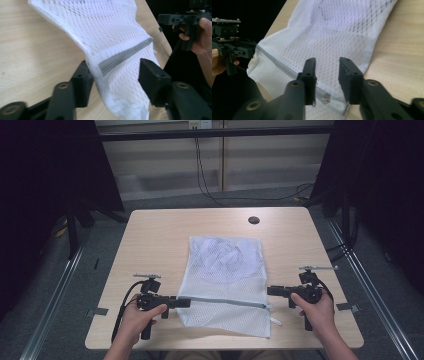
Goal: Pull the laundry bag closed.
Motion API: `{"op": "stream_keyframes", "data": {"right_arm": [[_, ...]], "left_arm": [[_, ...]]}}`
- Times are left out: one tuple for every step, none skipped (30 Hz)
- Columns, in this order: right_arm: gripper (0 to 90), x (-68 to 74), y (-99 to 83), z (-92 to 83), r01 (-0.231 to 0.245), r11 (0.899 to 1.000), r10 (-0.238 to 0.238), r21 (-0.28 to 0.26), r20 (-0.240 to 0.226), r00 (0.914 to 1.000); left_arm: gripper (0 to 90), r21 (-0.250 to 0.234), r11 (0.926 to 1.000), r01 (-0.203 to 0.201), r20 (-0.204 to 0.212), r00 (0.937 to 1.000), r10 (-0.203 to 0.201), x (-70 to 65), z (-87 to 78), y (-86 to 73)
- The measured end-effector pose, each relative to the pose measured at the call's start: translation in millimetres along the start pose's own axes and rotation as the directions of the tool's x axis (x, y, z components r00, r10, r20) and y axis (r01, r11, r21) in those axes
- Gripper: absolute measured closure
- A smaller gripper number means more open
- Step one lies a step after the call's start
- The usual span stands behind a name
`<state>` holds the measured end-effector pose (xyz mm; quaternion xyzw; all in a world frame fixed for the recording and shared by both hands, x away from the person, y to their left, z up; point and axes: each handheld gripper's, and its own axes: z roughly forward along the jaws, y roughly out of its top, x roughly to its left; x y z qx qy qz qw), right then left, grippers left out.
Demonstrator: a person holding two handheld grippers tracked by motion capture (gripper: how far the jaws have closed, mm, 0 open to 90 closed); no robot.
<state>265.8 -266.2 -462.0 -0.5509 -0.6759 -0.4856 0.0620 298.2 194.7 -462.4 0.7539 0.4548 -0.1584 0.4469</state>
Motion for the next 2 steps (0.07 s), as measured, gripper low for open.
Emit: {"op": "stream_keyframes", "data": {"right_arm": [[57.4, 0.4, 0.3, 0.3, 0.003, 1.0, -0.003, -0.011, 0.006, 1.0], [55.6, 0.0, 0.5, 0.9, 0.015, 1.0, -0.015, -0.016, 0.006, 0.9999]], "left_arm": [[38.3, 0.001, 0.9999, -0.012, -0.011, 0.9999, 0.012, 0.1, -0.1, 0.5], [38.4, 0.0, 0.9999, -0.015, -0.016, 0.9998, 0.015, -0.2, -0.6, 1.2]]}}
